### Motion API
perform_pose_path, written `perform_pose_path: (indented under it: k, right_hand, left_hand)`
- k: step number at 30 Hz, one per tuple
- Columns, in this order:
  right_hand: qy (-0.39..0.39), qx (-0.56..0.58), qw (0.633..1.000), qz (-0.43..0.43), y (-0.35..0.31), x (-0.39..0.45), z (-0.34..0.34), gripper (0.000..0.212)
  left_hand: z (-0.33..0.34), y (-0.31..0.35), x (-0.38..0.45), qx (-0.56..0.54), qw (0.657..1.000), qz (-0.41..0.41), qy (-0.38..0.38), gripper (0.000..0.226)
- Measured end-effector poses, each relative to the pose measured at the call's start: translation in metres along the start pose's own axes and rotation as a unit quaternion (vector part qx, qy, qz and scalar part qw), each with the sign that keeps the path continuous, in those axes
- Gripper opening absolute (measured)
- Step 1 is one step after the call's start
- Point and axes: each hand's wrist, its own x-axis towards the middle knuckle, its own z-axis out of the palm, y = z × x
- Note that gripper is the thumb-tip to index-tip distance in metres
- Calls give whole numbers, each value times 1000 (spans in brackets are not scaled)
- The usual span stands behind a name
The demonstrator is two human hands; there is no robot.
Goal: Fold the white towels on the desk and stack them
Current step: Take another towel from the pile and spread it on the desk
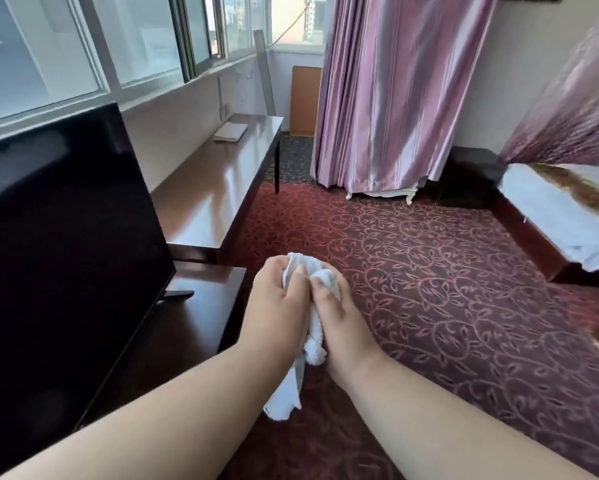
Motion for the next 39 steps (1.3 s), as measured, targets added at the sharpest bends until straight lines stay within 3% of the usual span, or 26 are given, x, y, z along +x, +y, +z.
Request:
perform_pose_path:
  k: [9,14,21,31,35,39]
  right_hand:
    - [40,-8,999,-33,-19,250,-50,47]
    - [17,-37,998,-51,-22,402,-100,41]
    - [-83,-113,989,-49,-63,594,-135,42]
    - [-215,-180,953,-113,-71,838,-39,58]
    - [-242,-209,935,-155,-76,946,35,51]
    - [-257,-210,931,-150,-82,1030,104,44]
  left_hand:
    - [80,-22,243,13,999,30,-24,15]
    - [143,-50,383,45,999,28,-6,22]
    - [191,-57,558,46,996,-34,71,29]
    - [128,-93,780,17,974,-38,222,34]
    - [72,-104,881,26,962,7,272,34]
    - [18,-107,963,18,955,-1,295,38]
